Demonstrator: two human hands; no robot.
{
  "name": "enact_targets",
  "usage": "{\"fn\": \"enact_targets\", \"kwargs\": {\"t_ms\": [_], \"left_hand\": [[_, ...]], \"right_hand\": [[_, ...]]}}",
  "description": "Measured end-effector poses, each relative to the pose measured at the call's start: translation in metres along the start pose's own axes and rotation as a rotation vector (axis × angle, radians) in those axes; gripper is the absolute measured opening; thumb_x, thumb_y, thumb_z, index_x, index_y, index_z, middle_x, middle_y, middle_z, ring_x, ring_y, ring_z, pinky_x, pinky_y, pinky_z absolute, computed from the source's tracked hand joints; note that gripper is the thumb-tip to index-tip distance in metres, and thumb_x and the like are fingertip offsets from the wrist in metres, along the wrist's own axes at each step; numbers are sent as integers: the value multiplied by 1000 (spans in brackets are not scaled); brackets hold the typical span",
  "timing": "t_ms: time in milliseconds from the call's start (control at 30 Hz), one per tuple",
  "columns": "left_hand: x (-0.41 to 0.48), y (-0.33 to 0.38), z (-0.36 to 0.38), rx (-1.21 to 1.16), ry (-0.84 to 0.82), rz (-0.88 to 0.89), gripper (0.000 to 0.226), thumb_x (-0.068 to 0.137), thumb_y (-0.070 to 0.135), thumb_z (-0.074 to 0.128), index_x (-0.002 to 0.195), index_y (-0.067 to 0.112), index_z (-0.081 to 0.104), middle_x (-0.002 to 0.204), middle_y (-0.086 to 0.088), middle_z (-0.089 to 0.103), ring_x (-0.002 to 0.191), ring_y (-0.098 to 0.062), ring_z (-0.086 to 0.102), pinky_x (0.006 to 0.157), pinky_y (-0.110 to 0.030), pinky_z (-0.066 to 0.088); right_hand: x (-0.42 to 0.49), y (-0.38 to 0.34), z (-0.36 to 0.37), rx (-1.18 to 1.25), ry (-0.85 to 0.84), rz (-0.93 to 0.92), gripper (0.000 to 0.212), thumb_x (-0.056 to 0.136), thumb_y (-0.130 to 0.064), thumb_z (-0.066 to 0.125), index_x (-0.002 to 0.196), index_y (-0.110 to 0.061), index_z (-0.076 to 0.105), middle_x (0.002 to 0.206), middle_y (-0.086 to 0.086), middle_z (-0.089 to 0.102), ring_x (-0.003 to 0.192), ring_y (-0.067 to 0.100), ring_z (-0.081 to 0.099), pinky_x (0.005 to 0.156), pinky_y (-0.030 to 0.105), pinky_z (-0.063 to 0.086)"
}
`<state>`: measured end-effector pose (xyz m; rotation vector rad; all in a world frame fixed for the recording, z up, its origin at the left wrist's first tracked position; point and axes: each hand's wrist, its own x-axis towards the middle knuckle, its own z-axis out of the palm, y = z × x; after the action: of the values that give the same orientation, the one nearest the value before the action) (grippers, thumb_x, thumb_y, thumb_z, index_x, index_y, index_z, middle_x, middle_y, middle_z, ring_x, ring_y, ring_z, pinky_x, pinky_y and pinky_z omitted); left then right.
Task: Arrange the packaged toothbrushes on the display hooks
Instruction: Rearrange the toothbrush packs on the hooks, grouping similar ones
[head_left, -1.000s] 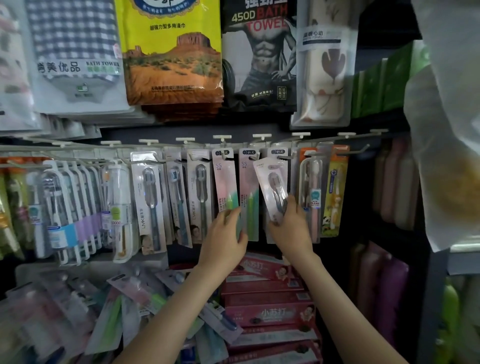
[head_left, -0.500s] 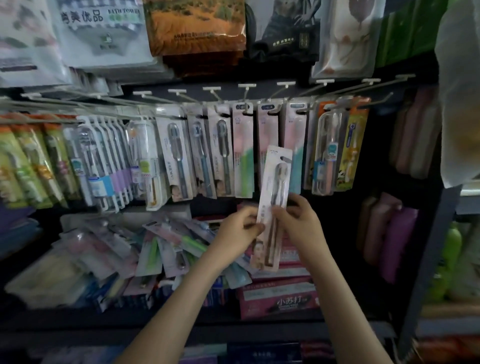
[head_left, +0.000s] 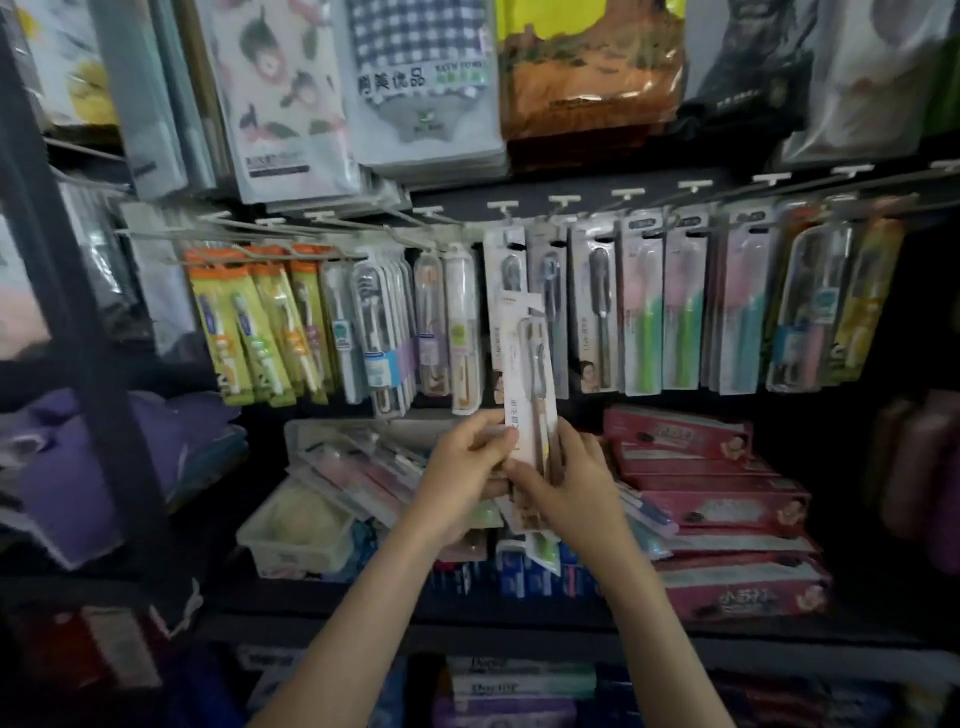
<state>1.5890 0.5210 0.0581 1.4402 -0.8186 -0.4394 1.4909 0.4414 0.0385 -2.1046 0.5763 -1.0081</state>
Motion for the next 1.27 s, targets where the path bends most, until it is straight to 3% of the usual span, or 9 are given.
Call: {"fn": "enact_targets", "kwargs": {"t_ms": [133, 234, 300, 434, 567, 767, 968, 1101, 1268], "left_hand": [[0, 6, -50, 31, 31, 7, 24, 94, 21, 56, 118, 20, 60, 117, -7, 61, 102, -24, 62, 75, -35, 55], [-1, 12, -76, 73, 18, 20, 15, 95, 18, 55, 105, 25, 63, 112, -5, 62, 98, -21, 63, 83, -38, 56], [-1, 14, -90, 108, -5, 64, 19, 96, 15, 52, 100, 32, 62, 108, 2, 64, 93, -13, 63, 81, -31, 56], [4, 12, -111, 351, 20, 174, 27, 96, 21, 50, 121, 31, 56, 104, 14, 56, 88, 3, 53, 72, -16, 46], [17, 12, -119, 463, 59, 224, 30, 96, 21, 49, 125, 30, 52, 115, 10, 56, 82, 0, 54, 69, -20, 45], [23, 19, -113, 536, 9, 311, 32, 96, 19, 51, 128, 21, 53, 126, 6, 56, 103, -8, 55, 87, -24, 45], [28, 20, -111, 545, 20, 346, 32, 95, 19, 52, 127, 21, 55, 126, 9, 57, 102, -3, 53, 89, -19, 41], [29, 20, -115, 542, 42, 353, 30, 95, 17, 52, 124, 21, 56, 125, 11, 57, 101, -1, 53, 87, -17, 40], [29, 20, -114, 560, 56, 337, 29, 95, 17, 52, 123, 20, 57, 125, 10, 57, 99, 0, 51, 86, -15, 39]], "right_hand": [[6, -28, 42, -61, -19, -31, 55, 85, -36, 64, 128, -10, 43, 100, -3, 41, 93, 14, 42, 63, 11, 33], [13, -44, 63, -95, -74, 8, 76, 84, -33, 61, 145, -7, 24, 128, 10, 45, 117, 25, 46, 84, 20, 40], [16, -52, 70, -82, -69, 12, 87, 84, -28, 62, 151, -12, 9, 135, 11, 44, 114, 21, 49, 86, 25, 41], [28, -55, 65, -190, 27, -33, 82, 86, -26, 63, 150, -14, 14, 127, 9, 45, 103, 21, 52, 78, 22, 40], [50, -51, 44, -334, 136, -24, 78, 88, -24, 59, 149, -10, 12, 130, 18, 46, 101, 30, 56, 72, 27, 41], [75, -56, 31, -491, 183, 4, 76, 90, -25, 54, 148, -7, 9, 130, 21, 44, 106, 36, 53, 79, 40, 48], [89, -56, 40, -519, 158, 72, 79, 92, -23, 52, 149, -6, 1, 137, 23, 37, 99, 33, 58, 68, 32, 46], [87, -48, 49, -537, 156, 103, 79, 93, -28, 51, 149, -4, 1, 142, 22, 34, 119, 35, 49, 85, 37, 48], [92, -44, 48, -558, 157, 136, 78, 94, -28, 51, 149, -5, 0, 145, 20, 31, 125, 34, 43, 90, 38, 47]]}}
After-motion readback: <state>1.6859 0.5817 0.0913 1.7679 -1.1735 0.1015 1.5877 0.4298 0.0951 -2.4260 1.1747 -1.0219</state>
